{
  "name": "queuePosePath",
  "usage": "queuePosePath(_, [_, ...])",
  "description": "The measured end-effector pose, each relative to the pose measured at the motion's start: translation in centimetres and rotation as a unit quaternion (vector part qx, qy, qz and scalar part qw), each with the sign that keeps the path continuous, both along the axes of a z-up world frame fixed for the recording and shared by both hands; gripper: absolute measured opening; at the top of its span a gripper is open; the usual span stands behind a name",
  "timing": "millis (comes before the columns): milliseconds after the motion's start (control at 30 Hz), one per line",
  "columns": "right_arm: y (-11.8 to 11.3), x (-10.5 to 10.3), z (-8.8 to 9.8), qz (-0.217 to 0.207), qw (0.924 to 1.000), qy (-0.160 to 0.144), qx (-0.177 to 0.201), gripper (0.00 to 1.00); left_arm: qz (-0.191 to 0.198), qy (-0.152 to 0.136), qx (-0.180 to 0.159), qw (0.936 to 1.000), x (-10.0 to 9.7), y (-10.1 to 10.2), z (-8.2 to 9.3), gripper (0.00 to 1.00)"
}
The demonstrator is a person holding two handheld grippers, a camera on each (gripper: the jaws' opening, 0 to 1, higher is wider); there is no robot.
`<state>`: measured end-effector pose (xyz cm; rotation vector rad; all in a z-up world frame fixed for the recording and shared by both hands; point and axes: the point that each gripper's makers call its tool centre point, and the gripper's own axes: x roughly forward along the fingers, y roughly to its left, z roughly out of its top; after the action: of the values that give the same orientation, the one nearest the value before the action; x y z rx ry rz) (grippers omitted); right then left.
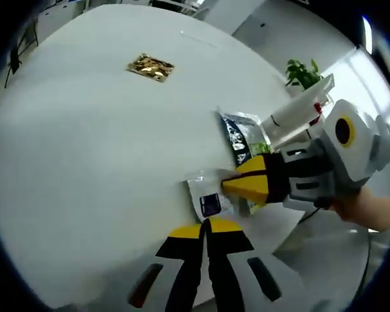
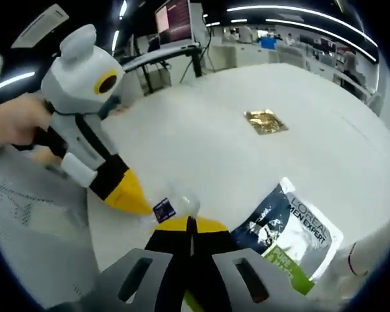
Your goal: Arrange the skincare products in the storage area until every visible bottle or jar stands upright without overlapping.
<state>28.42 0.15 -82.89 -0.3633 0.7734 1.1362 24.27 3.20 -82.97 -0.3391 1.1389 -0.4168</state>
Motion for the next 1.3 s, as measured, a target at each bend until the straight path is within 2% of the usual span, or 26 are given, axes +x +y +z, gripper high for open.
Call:
queuePosePath(100, [0.1, 0.0, -0.4, 0.003, 1.0000, -0.008, -0.004, 0.01, -0.018, -0.016, 0.026, 0.9994, 0.5, 0.6, -0.2, 0.04])
queuePosePath(233, [0.2, 0.5, -0.4, 0.000, 0.9997, -0.023, 0.000, 0.01, -0.022, -0.023, 0.026, 0.9992, 0.9, 0.6, -0.2, 0.04])
queuePosePath(367, [0.4, 0.6, -0.3, 0.022, 0.9989, -0.043, -0.001, 0.01, -0.033, -0.033, 0.031, 0.9984, 1.2, 0.8, -0.4, 0.05])
queuePosePath(500, [0.4, 0.5, -0.2, 0.024, 0.9987, -0.045, 0.000, 0.01, -0.029, -0.044, 0.033, 0.9981, 1.4, 1.2, 0.1, 0.04])
queuePosePath(567, [0.2, 0.7, -0.1, 0.020, 0.9990, -0.040, 0.003, 0.01, -0.040, -0.083, 0.043, 0.9949, 2.1, 1.1, 1.1, 0.04])
queuePosePath(600, [0.2, 0.7, -0.1, 0.018, 0.9991, -0.037, 0.006, 0.01, -0.048, -0.092, 0.051, 0.9933, 2.2, 1.2, 1.4, 0.04])
queuePosePath(633, [0.2, 0.8, -0.1, 0.018, 0.9992, -0.036, 0.007, 0.01, -0.058, -0.100, 0.061, 0.9914, 2.0, 1.0, 1.9, 0.04])
queuePosePath(700, [0.2, 0.7, -0.2, 0.021, 0.9990, -0.039, 0.007, 0.01, -0.081, -0.117, 0.088, 0.9859, 2.4, 1.3, 1.8, 0.03])
queuePosePath(733, [0.2, 0.7, -0.2, 0.023, 0.9989, -0.040, 0.006, 0.01, -0.105, -0.125, 0.117, 0.9796, 2.5, 1.7, 1.7, 0.02])
queuePosePath(767, [0.2, 0.7, -0.2, 0.026, 0.9988, -0.041, 0.006, 0.01, -0.116, -0.124, 0.127, 0.9771, 2.4, 1.7, 1.6, 0.02])
queuePosePath(833, [0.3, 0.8, -0.2, 0.029, 0.9988, -0.040, 0.005, 0.01, -0.117, -0.116, 0.116, 0.9795, 2.1, 1.0, 1.7, 0.03])
queuePosePath(900, [0.3, 0.8, -0.3, 0.029, 0.9988, -0.039, 0.006, 0.01, -0.127, -0.138, 0.114, 0.9756, 2.5, 0.5, 2.0, 0.03])
queuePosePath(933, [0.3, 0.8, -0.3, 0.029, 0.9988, -0.039, 0.006, 0.01, -0.149, -0.159, 0.109, 0.9699, 2.9, -0.2, 2.3, 0.03])
queuePosePath(967, [0.3, 0.8, -0.3, 0.030, 0.9987, -0.040, 0.006, 0.01, -0.160, -0.166, 0.110, 0.9668, 3.0, -0.5, 2.4, 0.04])
queuePosePath(1000, [0.3, 0.8, -0.4, 0.031, 0.9986, -0.041, 0.006, 0.01, -0.183, -0.182, 0.115, 0.9593, 3.4, -1.0, 2.3, 0.08])
queuePosePath(1033, [0.3, 0.7, -0.4, 0.033, 0.9986, -0.041, 0.006, 0.01, -0.190, -0.187, 0.117, 0.9566, 3.5, -1.2, 2.3, 0.12])
queuePosePath(1067, [0.3, 0.7, -0.4, 0.036, 0.9985, -0.042, 0.006, 0.01, -0.213, -0.194, 0.129, 0.9488, 3.7, -1.6, 2.1, 0.17])
queuePosePath(1100, [0.3, 0.7, -0.4, 0.040, 0.9983, -0.043, 0.004, 0.01, -0.226, -0.197, 0.141, 0.9437, 3.8, -1.7, 2.0, 0.21])
queuePosePath(1133, [0.3, 0.6, -0.3, 0.054, 0.9974, -0.048, 0.002, 0.01, -0.245, -0.205, 0.155, 0.9348, 4.0, -2.0, 1.8, 0.24])
queuePosePath(1167, [0.3, 0.6, -0.3, 0.063, 0.9968, -0.049, 0.001, 0.01, -0.253, -0.206, 0.156, 0.9323, 4.0, -2.2, 1.7, 0.26])
queuePosePath(1233, [0.3, 0.6, -0.3, 0.074, 0.9962, -0.046, -0.002, 0.01, -0.258, -0.205, 0.154, 0.9316, 4.0, -2.7, 1.4, 0.26])
queuePosePath(1300, [0.4, 0.7, -0.3, 0.081, 0.9957, -0.045, -0.005, 0.01, -0.261, -0.200, 0.157, 0.9313, 4.2, -2.3, 0.6, 0.27])
